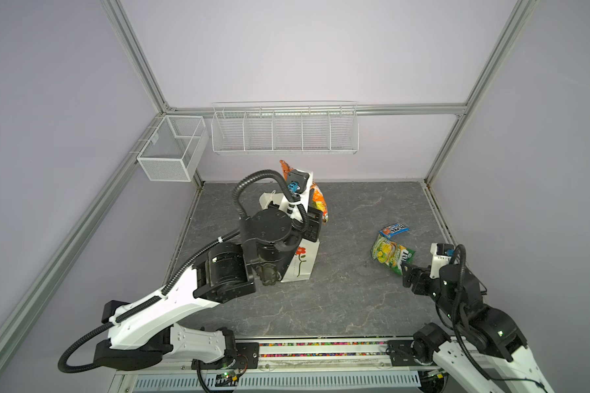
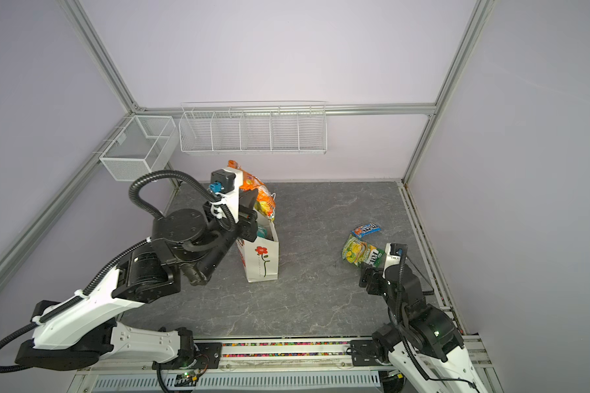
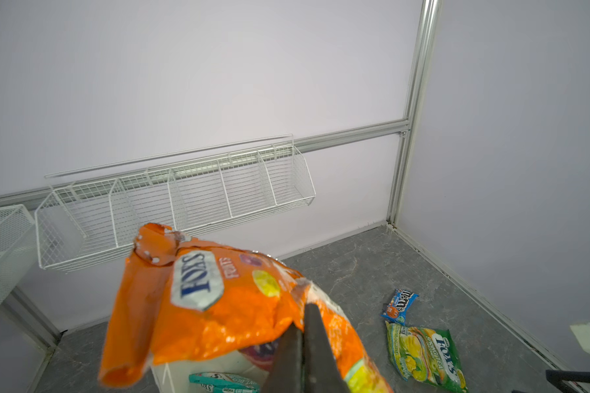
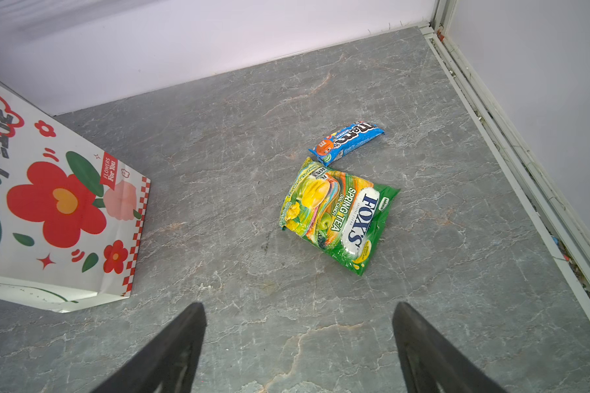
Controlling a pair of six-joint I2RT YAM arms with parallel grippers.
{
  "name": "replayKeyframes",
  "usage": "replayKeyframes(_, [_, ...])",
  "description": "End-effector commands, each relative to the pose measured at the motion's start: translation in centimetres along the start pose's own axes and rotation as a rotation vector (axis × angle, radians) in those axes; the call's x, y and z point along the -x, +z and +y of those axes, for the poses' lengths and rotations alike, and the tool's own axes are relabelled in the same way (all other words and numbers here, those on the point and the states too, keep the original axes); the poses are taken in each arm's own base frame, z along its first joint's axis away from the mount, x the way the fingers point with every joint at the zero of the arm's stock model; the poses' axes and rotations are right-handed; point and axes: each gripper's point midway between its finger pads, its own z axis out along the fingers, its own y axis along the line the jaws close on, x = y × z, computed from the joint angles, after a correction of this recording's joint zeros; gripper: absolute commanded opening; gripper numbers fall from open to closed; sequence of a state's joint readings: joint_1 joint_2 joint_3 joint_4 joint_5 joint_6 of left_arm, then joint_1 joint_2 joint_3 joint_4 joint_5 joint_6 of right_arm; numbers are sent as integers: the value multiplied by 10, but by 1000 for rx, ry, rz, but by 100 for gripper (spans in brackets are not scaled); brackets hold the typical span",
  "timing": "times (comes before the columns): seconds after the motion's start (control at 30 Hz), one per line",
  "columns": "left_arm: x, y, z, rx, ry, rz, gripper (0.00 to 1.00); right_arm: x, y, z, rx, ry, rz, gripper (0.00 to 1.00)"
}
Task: Place the snacks into the paper bag
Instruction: 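Carry the orange Fruits pack above the bag opening with the left gripper, then lower the orange pack into the bag and open the left gripper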
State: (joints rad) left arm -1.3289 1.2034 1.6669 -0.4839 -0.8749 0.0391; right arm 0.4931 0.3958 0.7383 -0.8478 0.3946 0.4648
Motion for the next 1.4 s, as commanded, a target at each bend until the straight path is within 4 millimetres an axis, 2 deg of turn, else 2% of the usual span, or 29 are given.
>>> replayKeyframes(0.0, [5, -8, 18, 53, 14, -26, 0, -1, 3, 3, 16, 23, -4, 89])
replayKeyframes(0.2, [-2, -15, 37, 81, 13, -16, 0, -4, 4, 4, 26, 37, 6, 89])
replayKeyframes(0.57, [-21, -9, 46, 22, -28, 38, 0, -14, 6, 10, 64, 69, 38, 89])
replayKeyframes(0.73, [-33, 1, 44, 24, -6, 74, 0, -19, 7, 11, 75, 76, 54, 89])
replayKeyframes(0.93, [-50, 18, 53, 8, -68, 135, 0, -19, 7, 12, 82, 79, 54, 89])
replayKeyframes(1.2, [-71, 41, 47, -15, -59, 204, 0, -20, 7, 12, 83, 80, 55, 89])
replayKeyframes(1.37, [-86, 53, 53, -6, -80, 242, 0, -20, 7, 12, 85, 80, 52, 89])
